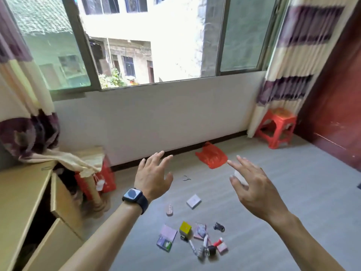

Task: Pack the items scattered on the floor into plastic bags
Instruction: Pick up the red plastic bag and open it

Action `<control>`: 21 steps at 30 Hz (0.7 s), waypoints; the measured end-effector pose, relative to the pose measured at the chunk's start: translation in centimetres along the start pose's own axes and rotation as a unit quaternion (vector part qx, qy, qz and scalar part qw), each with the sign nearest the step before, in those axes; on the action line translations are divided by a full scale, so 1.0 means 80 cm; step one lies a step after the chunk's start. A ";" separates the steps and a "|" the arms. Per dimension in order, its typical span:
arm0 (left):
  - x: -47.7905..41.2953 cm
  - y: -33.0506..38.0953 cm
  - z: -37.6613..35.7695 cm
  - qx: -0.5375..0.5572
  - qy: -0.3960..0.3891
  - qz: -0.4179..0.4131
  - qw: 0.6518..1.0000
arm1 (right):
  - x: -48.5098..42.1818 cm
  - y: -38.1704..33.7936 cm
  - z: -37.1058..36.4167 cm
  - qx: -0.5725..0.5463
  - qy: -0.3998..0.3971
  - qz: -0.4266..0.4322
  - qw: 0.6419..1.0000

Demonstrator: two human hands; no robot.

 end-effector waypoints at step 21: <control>-0.556 0.191 -0.148 -0.025 0.029 -0.033 0.999 | -0.462 0.329 0.087 0.076 0.022 0.004 0.997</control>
Point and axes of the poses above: each hand's wrist, its own x-axis away from the middle knuckle, its own z-axis out of the back of the hand, y = z × x, the point moved 7 cm from there along -x, towards the middle knuckle, and after that the axes turned 7 degrees about -z, right-handed, at the moved point
